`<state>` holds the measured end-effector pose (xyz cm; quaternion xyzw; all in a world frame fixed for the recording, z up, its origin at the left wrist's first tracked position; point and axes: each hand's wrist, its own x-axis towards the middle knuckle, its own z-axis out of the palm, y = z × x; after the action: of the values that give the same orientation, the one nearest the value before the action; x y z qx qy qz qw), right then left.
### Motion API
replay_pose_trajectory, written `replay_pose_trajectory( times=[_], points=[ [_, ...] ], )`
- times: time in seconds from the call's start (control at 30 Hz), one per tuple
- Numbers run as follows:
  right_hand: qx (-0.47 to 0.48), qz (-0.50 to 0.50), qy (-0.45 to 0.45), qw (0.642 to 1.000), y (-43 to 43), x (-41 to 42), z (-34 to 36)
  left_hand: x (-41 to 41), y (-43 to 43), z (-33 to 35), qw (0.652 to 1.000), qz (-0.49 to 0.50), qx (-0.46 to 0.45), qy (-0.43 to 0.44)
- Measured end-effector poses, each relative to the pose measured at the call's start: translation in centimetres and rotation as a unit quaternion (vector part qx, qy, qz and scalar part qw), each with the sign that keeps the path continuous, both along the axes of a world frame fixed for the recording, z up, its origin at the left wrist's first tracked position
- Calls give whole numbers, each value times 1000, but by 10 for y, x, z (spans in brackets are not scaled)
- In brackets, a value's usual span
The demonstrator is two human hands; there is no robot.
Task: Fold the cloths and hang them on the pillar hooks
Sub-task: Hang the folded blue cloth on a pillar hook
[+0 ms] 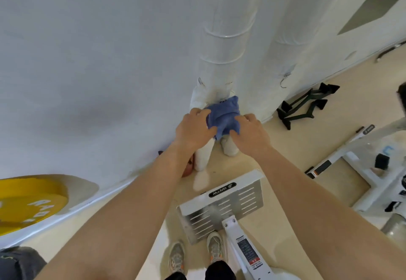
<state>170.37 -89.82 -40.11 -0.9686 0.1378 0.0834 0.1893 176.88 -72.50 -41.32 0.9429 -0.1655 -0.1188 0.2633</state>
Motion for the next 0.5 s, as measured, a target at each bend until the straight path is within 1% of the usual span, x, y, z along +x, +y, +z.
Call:
replay_pose_trajectory(
  times=[0.07,0.17,0.27,0.33,0.5],
  points=[
    [-17,5,31,999,11,-22,15,-18,18,13,999,-20,28,-4],
    [-15,20,53,998,35,-53,34,-52,50,29,997,-32,66,11],
    [-11,43,73,996,64,-80,46,-90,84,42,997,-31,76,3],
    [-2,50,75,996,86,-98,49,-117,109,47,996,-23,83,9],
    [-8,114,58,992,154,-159,44,-201,175,42,994,31,97,24]
  ],
)
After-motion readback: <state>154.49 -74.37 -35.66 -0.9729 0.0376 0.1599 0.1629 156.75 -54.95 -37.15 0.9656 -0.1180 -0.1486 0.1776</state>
